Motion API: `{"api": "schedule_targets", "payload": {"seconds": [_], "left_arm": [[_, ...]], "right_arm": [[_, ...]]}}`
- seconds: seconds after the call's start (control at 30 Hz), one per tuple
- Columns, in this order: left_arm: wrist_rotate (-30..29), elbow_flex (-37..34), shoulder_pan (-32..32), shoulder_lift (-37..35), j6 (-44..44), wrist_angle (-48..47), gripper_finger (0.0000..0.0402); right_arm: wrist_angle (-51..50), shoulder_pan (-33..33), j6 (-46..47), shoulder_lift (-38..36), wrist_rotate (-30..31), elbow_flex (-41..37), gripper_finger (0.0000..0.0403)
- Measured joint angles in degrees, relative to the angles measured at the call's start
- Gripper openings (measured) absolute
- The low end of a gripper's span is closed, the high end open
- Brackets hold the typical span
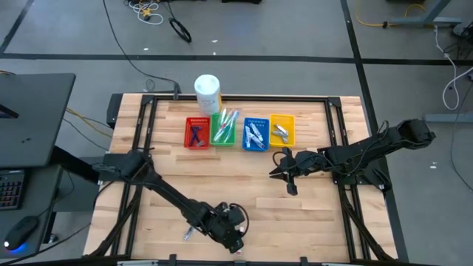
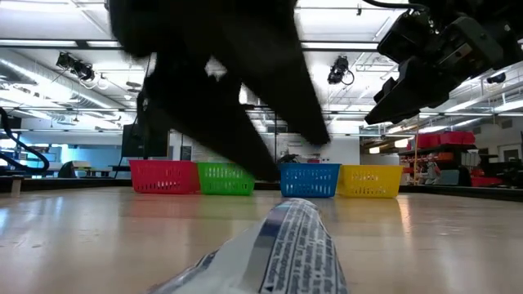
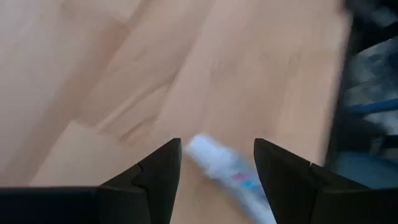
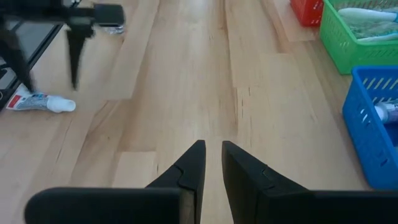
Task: Pick & Place Travel size toiletries
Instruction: Put the white toothpaste into the blue bin
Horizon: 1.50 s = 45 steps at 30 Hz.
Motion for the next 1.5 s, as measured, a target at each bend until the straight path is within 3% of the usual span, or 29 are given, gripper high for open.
{"api": "schedule_targets", "payload": {"seconds": [0.33, 0.63, 0.93, 1.1, 1.23, 1.5], "left_arm": [[3.6, 0.1, 0.0, 5.0, 4.0, 2.7, 0.0210], [3.5, 0.4, 0.4, 4.5, 17.7, -8.8, 0.0204], [7.0, 1.8, 3.5, 4.7, 17.5, -12.6, 0.0122], [7.9, 6.5, 4.0, 5.2, 17.5, -20.7, 0.0070], [7.3, 8.9, 4.1, 5.3, 17.6, -27.6, 0.0069], [3.3, 9.0, 4.6, 5.3, 18.1, -29.0, 0.0090]], "right_arm": [[0.8, 0.0, -0.2, 0.0, 0.0, 0.0, 0.0062], [0.8, 0.0, -0.2, 0.0, 0.0, 0.0, 0.0062], [0.8, 0.0, -0.3, 0.0, 0.0, 0.0, 0.0062], [0.8, 0.0, -0.9, 0.0, 0.0, 0.0, 0.0062], [0.8, 0.0, -0.9, 0.0, 0.0, 0.0, 0.0062], [1.0, 0.0, -0.9, 0.0, 0.0, 0.0, 0.0062]]}}
